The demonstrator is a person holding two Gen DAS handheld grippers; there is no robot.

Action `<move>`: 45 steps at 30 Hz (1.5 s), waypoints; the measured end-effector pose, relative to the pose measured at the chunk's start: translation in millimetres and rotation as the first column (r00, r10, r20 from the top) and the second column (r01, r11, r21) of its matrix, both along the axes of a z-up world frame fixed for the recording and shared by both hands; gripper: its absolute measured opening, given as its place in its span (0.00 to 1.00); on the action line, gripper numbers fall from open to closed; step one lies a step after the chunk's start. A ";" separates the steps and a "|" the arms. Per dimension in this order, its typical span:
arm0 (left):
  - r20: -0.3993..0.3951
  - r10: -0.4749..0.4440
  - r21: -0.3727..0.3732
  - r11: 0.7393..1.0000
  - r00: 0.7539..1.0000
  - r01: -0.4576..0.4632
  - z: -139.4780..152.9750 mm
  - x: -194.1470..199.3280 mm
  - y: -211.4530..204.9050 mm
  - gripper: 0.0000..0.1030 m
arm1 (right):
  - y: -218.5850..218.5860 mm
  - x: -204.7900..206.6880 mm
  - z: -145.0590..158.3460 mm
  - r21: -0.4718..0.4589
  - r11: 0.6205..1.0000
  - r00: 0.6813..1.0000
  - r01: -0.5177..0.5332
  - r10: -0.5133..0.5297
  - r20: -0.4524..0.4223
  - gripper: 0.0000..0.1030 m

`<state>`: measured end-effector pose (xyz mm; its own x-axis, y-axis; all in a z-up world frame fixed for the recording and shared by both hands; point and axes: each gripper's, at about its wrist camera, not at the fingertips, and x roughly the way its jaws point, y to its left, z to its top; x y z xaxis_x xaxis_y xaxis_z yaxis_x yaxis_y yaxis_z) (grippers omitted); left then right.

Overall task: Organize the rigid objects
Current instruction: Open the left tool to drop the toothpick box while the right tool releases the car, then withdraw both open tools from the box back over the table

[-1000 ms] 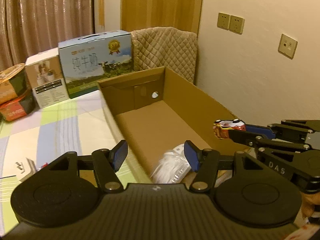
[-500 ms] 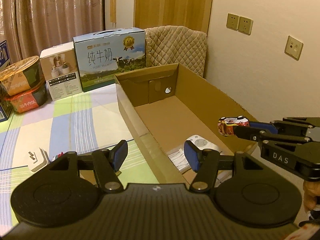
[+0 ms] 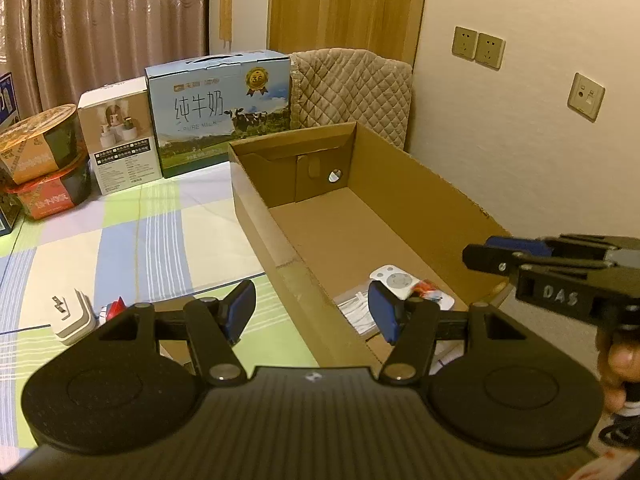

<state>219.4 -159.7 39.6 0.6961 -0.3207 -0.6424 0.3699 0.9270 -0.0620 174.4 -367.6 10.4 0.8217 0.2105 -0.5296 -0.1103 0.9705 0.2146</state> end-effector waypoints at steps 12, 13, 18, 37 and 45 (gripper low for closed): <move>-0.005 0.037 0.011 0.999 0.999 -0.037 -0.4 -11.0 25.8 0.56 | 0.7 -15.0 14.1 0.022 1.000 1.000 0.009 -0.010 0.022 0.32; -0.002 0.044 0.010 0.999 0.999 -0.044 0.2 -13.0 30.5 0.56 | 1.9 -16.5 15.9 0.024 1.000 1.000 0.007 -0.008 0.024 0.33; 0.010 0.091 0.026 0.996 0.996 -0.091 4.5 -25.6 65.6 0.56 | 13.7 -28.2 28.4 0.017 1.000 0.998 -0.022 0.021 0.057 0.35; -0.010 0.323 0.064 0.945 0.946 -0.321 -6.3 -71.7 203.0 0.59 | 115.4 -61.6 41.1 0.017 0.977 0.972 -0.213 0.210 0.109 0.58; -0.041 0.343 0.054 0.939 0.938 -0.341 -30.8 -70.5 226.2 0.67 | 158.7 -59.3 14.7 0.013 0.963 0.962 -0.268 0.267 0.059 0.69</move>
